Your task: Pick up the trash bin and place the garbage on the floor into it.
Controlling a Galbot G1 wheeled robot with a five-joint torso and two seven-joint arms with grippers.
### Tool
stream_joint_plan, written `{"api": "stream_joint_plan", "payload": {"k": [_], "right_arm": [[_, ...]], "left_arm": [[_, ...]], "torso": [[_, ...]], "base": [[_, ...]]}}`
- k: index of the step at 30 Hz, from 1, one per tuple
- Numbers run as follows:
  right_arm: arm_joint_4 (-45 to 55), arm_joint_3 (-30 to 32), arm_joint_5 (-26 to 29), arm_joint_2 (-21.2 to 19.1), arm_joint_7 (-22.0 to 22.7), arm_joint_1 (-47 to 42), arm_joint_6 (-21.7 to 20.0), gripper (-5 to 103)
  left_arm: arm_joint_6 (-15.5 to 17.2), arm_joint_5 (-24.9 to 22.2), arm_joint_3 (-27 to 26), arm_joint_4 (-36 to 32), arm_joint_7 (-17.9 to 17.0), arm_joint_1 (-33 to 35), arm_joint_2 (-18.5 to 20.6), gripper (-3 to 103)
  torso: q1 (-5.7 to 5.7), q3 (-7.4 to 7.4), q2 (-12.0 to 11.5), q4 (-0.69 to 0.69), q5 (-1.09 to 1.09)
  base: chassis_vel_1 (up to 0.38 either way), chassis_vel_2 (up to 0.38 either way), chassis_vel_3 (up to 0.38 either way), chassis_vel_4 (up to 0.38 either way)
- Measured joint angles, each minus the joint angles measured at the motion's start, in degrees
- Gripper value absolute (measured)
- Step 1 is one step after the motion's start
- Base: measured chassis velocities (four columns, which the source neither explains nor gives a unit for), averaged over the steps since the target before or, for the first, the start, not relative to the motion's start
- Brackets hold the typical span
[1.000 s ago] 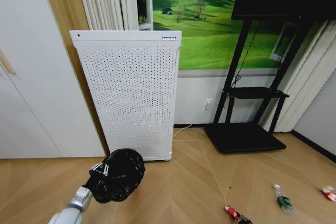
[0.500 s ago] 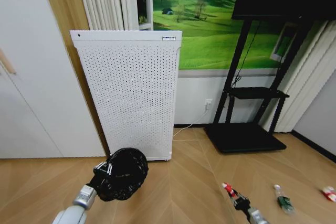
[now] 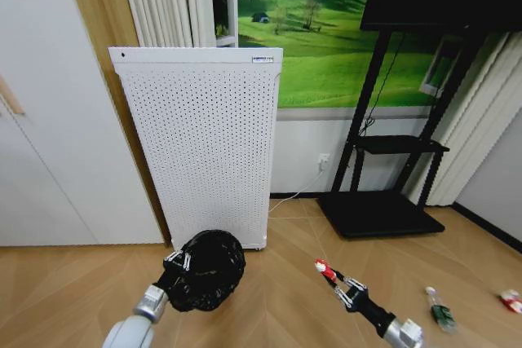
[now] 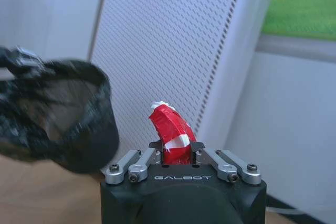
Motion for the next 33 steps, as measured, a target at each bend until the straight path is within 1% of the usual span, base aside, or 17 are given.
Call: {"api": "stream_joint_plan", "payload": {"k": [1,4,8,9,10,12,13,16,19,22,23,25,27,28,29,32,33], "right_arm": [[2.5,-1.3,-0.9,0.4,-0.5,1.1,0.1,25],[6.0,-3.4,-0.7,0.2,-0.9,2.8,-0.1,25],[7.1,-4.9,-0.5,-0.2,-1.5,4.4,0.0,25],[7.0,-6.7,-0.5,-0.3,-1.9,6.1,0.7,25],[7.0,-6.7,-0.5,-0.3,-1.9,6.1,0.7,25],[4.9,-10.6,-0.8,0.2,-2.3,9.4,1.6,25],[4.9,-10.6,-0.8,0.2,-2.3,9.4,1.6,25],[1.0,-15.3,-1.5,1.7,-2.7,14.0,2.7,25],[-0.8,-17.2,-1.7,2.4,-2.8,16.1,3.1,25],[-4.8,-22.6,-1.5,4.5,-2.8,22.3,3.3,25],[-4.8,-22.6,-1.5,4.5,-2.8,22.3,3.3,25],[-7.6,-26.8,-1.4,6.3,-2.4,27.0,3.2,25],[-8.2,-27.7,-1.4,6.7,-2.2,28.0,3.2,25],[-9.7,-30.1,-1.4,7.9,-1.8,30.5,2.7,25],[-9.7,-30.1,-1.4,7.9,-1.8,30.5,2.7,25],[-12.1,-34.0,-1.7,9.9,-1.5,33.9,2.2,25],[-12.1,-34.0,-1.7,9.9,-1.5,33.9,2.2,25]], "left_arm": [[-0.1,0.1,0.9,0.7,-0.3,-0.2,-0.6,6],[-0.1,0.5,2.4,1.9,-0.5,-1.2,-1.2,6],[0.0,0.4,3.8,2.8,-0.6,-2.4,-1.5,6],[0.1,0.4,5.1,4.1,-0.8,-3.6,-2.1,6],[0.1,0.4,5.1,4.1,-0.8,-3.6,-2.1,6],[0.1,0.8,7.6,6.6,-1.0,-5.5,-4.0,6],[0.1,0.8,7.6,6.6,-1.0,-5.5,-4.0,6],[0.4,1.9,10.4,8.7,-1.1,-6.8,-6.2,6],[0.6,2.4,11.4,9.5,-1.1,-7.3,-7.0,6],[0.8,3.5,13.4,11.6,-1.2,-8.7,-8.6,6],[0.8,3.5,13.4,11.6,-1.2,-8.7,-8.6,6],[0.8,4.0,14.1,12.7,-1.3,-9.4,-9.3,6],[0.8,4.0,14.2,12.8,-1.3,-9.5,-9.4,6],[0.9,4.0,14.3,12.9,-1.3,-9.8,-9.4,6],[0.9,4.0,14.3,12.9,-1.3,-9.8,-9.4,6],[1.0,4.0,14.3,12.9,-1.3,-10.0,-9.2,6],[1.0,4.0,14.3,12.9,-1.3,-10.0,-9.2,6]], "torso": [[0.00,0.00,0.0,0.02,0.00],[0.00,0.00,0.0,0.02,-0.01],[0.00,0.00,0.0,0.01,0.00],[0.00,0.00,0.0,0.00,0.00],[0.00,0.00,0.0,0.00,0.00],[0.00,0.00,0.0,0.01,-0.01],[0.00,0.00,0.0,0.01,-0.01],[0.00,0.00,0.0,0.00,0.00],[0.00,0.00,0.0,0.00,0.00],[0.00,0.01,0.0,0.00,0.00],[0.00,0.01,0.0,0.00,0.00],[0.00,0.01,0.0,0.02,0.00],[0.00,0.01,0.0,0.02,0.00],[0.00,0.01,0.0,0.01,-0.01],[0.00,0.01,0.0,0.01,-0.01],[0.00,0.00,0.0,0.01,-0.01],[0.00,0.00,0.0,0.01,-0.01]], "base": [[0.000,0.000,0.000,0.000],[0.000,0.000,0.000,0.000],[0.000,0.000,0.000,0.000],[0.000,0.000,0.000,0.000],[0.000,0.000,0.000,0.000],[0.000,0.000,0.000,0.000],[0.000,0.000,0.000,0.000],[0.000,0.000,0.000,0.000],[0.000,0.000,0.000,0.000],[0.000,0.000,0.000,0.000],[0.000,0.000,0.000,0.000],[0.000,0.000,0.000,0.000],[0.000,0.000,0.000,0.000],[0.000,0.000,0.000,0.000],[0.000,0.000,0.000,0.000],[0.000,0.000,0.000,0.000],[0.000,0.000,0.000,0.000]]}}
